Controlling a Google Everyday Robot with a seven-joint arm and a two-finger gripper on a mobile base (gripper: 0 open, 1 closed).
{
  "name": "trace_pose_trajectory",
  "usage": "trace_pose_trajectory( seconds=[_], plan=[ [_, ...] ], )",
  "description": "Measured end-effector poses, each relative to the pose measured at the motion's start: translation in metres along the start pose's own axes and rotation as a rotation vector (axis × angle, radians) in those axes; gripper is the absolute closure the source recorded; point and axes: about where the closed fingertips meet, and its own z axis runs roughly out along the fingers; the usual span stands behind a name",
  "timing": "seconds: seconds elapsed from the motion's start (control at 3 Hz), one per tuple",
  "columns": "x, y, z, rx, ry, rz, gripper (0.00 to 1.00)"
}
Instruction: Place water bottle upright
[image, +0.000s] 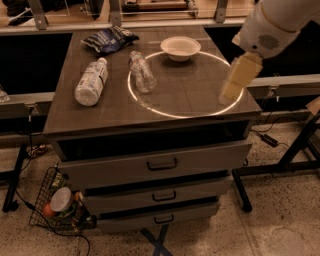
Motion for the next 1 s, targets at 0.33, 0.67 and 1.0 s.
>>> trace_pose_trajectory(
  seconds=[0.33,0.67,1.0],
  plan=[
    [-0.045,-0.059,0.032,0.037,-0.055,0.056,0.0],
    [-0.061,-0.071,0.028,0.056,-0.088,0.057,0.0],
    [-0.062,-0.072,0.03,0.054,-0.095,0.067,0.0]
  ],
)
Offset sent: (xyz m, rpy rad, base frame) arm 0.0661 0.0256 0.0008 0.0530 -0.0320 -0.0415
